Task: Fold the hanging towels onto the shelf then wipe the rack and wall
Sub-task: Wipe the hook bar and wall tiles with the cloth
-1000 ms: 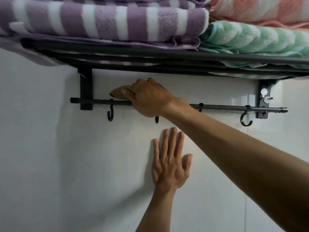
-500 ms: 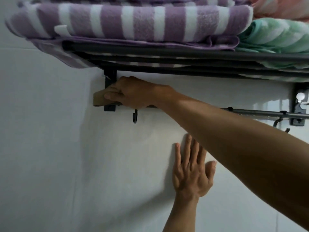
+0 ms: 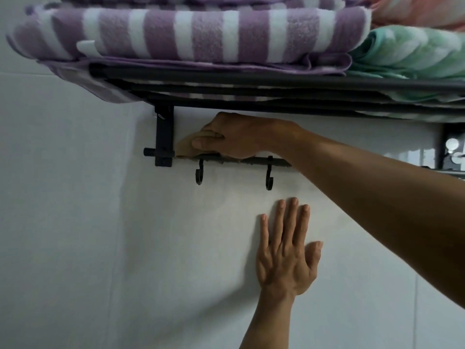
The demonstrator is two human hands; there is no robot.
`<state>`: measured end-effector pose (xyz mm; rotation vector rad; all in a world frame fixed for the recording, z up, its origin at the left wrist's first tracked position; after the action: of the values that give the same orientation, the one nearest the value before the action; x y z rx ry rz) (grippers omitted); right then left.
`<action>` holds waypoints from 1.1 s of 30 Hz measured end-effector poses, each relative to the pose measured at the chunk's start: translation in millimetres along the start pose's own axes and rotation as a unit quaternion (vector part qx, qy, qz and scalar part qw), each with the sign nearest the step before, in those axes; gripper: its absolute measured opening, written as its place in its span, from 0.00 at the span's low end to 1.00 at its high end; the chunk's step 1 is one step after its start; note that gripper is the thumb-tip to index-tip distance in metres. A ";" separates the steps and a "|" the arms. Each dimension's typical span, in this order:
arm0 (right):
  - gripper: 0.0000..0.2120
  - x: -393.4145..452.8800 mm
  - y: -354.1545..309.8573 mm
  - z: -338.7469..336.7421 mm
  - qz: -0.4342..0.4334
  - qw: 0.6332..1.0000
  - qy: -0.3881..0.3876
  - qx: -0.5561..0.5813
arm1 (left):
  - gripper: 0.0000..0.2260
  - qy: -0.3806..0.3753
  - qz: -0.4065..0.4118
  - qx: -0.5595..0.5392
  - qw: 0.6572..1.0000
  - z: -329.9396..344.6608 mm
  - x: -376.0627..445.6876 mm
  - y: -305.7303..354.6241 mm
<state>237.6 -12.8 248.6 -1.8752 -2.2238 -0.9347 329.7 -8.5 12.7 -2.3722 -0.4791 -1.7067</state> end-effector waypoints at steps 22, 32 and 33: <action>0.16 -93.1 65.5 -10.8 0.052 0.998 -0.009 -0.037 | 0.32 -0.003 -0.014 0.063 0.998 8.1 1.5 3.0; 0.20 -142.1 99.1 -20.9 0.096 0.994 -0.041 -0.037 | 0.32 0.014 -0.009 0.070 0.997 9.7 0.9 3.2; 0.20 -147.1 102.5 -22.3 0.101 0.993 -0.045 -0.038 | 0.32 0.015 -0.009 0.071 0.997 9.5 0.9 2.6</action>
<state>360.7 -145.0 242.4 -2.1671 -2.0219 -0.9309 339.3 -7.7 10.7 -2.2463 -0.5960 -1.6554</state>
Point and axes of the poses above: each hand's wrist, its own x-axis towards the middle knuckle, its own z-axis out of the palm, y = z × x, the point moved 3 cm from there along x, towards the middle knuckle, and after that the axes turned 7 degrees about -x, right-handed, at the moved point
